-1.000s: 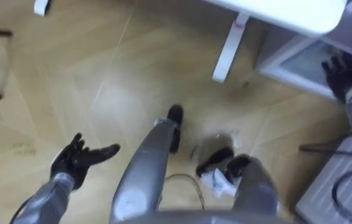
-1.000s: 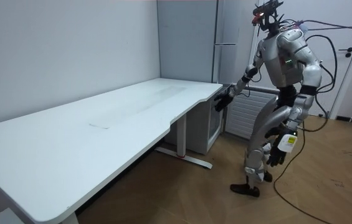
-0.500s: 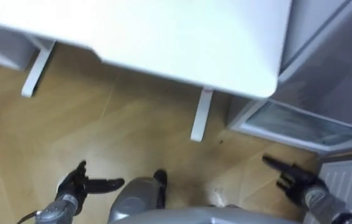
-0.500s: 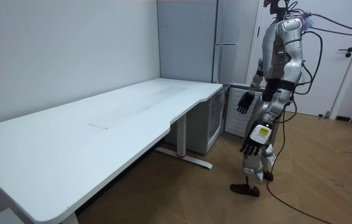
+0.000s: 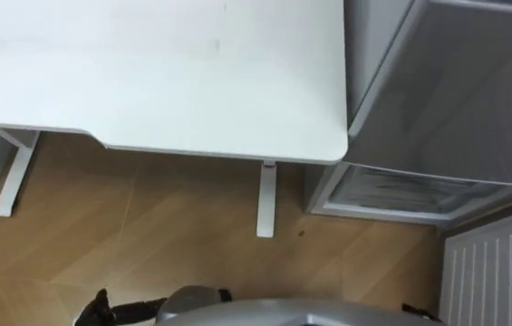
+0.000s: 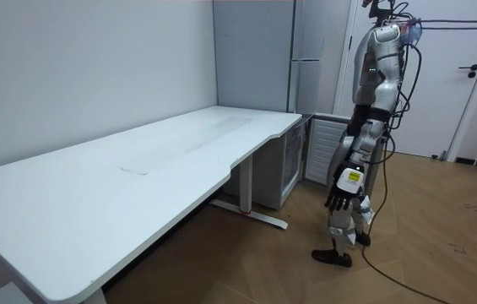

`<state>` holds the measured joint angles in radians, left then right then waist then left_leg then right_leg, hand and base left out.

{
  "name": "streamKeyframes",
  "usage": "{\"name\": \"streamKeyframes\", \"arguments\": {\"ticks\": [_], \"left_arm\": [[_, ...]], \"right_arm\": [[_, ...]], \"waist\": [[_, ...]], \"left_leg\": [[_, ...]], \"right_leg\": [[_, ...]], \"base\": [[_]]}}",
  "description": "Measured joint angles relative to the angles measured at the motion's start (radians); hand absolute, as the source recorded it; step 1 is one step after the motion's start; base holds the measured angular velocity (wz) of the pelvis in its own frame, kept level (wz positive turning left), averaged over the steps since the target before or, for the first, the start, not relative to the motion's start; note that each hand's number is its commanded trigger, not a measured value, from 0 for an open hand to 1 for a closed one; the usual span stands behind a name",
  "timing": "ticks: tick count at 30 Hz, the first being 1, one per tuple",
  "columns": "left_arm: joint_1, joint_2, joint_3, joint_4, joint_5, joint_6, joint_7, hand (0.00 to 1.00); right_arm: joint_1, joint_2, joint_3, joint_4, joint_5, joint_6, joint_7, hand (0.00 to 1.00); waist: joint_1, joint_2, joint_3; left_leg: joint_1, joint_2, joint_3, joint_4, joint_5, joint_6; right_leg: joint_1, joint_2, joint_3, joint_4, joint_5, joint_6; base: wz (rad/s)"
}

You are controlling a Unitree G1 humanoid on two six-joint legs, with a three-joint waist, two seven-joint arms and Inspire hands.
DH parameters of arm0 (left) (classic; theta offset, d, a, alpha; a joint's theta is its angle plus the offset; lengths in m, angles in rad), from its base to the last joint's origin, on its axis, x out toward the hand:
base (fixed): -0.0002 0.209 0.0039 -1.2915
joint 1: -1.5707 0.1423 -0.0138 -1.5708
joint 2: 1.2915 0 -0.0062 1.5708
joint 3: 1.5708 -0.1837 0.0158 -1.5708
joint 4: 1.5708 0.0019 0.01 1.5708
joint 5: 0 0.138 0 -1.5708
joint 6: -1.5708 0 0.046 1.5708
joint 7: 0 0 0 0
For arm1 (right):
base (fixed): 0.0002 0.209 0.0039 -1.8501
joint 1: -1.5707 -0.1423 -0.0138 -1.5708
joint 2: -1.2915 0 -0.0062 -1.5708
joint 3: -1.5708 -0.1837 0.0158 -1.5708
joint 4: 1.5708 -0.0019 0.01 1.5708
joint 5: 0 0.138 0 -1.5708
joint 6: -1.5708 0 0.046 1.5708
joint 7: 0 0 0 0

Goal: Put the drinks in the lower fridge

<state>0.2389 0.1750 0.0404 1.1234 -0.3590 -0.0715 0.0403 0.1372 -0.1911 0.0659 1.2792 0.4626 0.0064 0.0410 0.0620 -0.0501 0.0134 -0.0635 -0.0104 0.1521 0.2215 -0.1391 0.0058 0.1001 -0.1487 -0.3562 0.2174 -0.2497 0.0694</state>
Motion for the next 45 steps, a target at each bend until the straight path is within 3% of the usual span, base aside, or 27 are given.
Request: {"name": "streamKeyframes", "arguments": {"ticks": [6,9,12,15,19,23,26,32,39,45], "left_arm": [[0.011,-0.019,0.072,0.000,0.068,0.022,0.034,0.00],[0.027,-0.031,0.109,-0.001,0.087,0.025,0.046,0.00],[0.026,-0.031,0.138,-0.001,0.140,0.043,0.045,0.00],[0.018,-0.032,0.173,-0.003,0.205,0.051,0.044,0.00],[0.016,-0.020,0.193,-0.007,0.290,0.054,0.039,0.00],[0.012,0.003,0.222,-0.005,0.332,0.058,0.031,0.00],[0.012,0.020,0.222,-0.006,0.335,0.070,0.031,0.00],[0.009,0.020,0.222,-0.058,0.430,0.095,0.031,0.00],[0.014,0.018,0.240,-0.093,0.484,0.106,0.015,0.00],[0.019,0.038,0.240,-0.115,0.494,0.125,0.008,0.00]], "right_arm": [[0.021,0.022,-0.082,-0.041,-0.070,0.001,-0.050,0.00],[0.025,0.018,-0.147,-0.104,-0.121,0.008,-0.096,0.00],[0.019,0.010,-0.195,-0.189,-0.190,0.014,-0.138,0.00],[0.014,-0.008,-0.256,-0.330,-0.265,0.011,-0.200,0.00],[0.021,-0.050,-0.290,-0.649,-0.321,0.011,-0.286,0.00],[-0.004,-0.067,-0.369,-0.828,-0.409,-0.036,-0.385,0.00],[-0.011,-0.095,-0.399,-0.863,-0.440,-0.038,-0.456,0.00],[-0.045,-0.144,-0.472,-0.867,-0.546,-0.039,-0.551,0.00],[-0.046,-0.175,-0.571,-0.857,-0.545,-0.029,-0.571,0.00],[-0.076,-0.261,-0.570,-0.684,-0.494,-0.003,-0.550,0.00]], "waist": [[-0.010,0.000,-0.0032],[-0.010,0.004,-0.0030],[-0.034,-0.003,-0.0043],[-0.057,-0.010,-0.0053],[-0.073,-0.021,-0.0065],[-0.083,-0.046,-0.0101],[-0.087,-0.064,-0.0142],[-0.114,-0.059,-0.0144],[-0.139,-0.052,-0.0161],[-0.145,-0.078,-0.0169]], "left_leg": [[0.013,0.004,0.008,0.001,-0.007,-0.002],[0.037,0.011,0.035,0.000,-0.018,-0.003],[0.043,0.014,0.043,0.000,-0.019,-0.004],[0.049,0.018,0.059,-0.002,-0.018,-0.004],[0.071,0.022,0.095,-0.017,-0.020,-0.003],[0.072,0.025,0.114,-0.025,-0.021,-0.004],[0.070,0.028,0.126,-0.031,-0.022,-0.004],[0.063,0.032,0.150,-0.035,-0.024,-0.002],[0.066,0.034,0.175,-0.046,-0.024,-0.002],[0.067,0.035,0.174,-0.046,-0.024,-0.002]], "right_leg": [[0.015,0.007,0.014,-0.015,0.007,0.002],[0.023,0.007,0.038,-0.012,0.007,0.002],[0.024,0.010,0.049,-0.012,0.008,0.001],[0.021,0.011,0.062,-0.013,0.013,0.000],[0.014,0.012,0.103,-0.011,0.017,0.001],[0.002,0.013,0.117,-0.011,0.020,0.002],[-0.009,0.015,0.111,-0.012,0.027,0.003],[-0.029,0.016,0.122,-0.013,0.035,0.004],[-0.048,0.017,0.144,-0.011,0.039,0.003],[-0.048,0.019,0.150,-0.011,0.040,0.002]], "base": [[-0.05],[-0.26],[-0.12],[-0.17],[-0.26],[-0.15],[-0.11],[-0.13],[-0.14],[0.00]]}}
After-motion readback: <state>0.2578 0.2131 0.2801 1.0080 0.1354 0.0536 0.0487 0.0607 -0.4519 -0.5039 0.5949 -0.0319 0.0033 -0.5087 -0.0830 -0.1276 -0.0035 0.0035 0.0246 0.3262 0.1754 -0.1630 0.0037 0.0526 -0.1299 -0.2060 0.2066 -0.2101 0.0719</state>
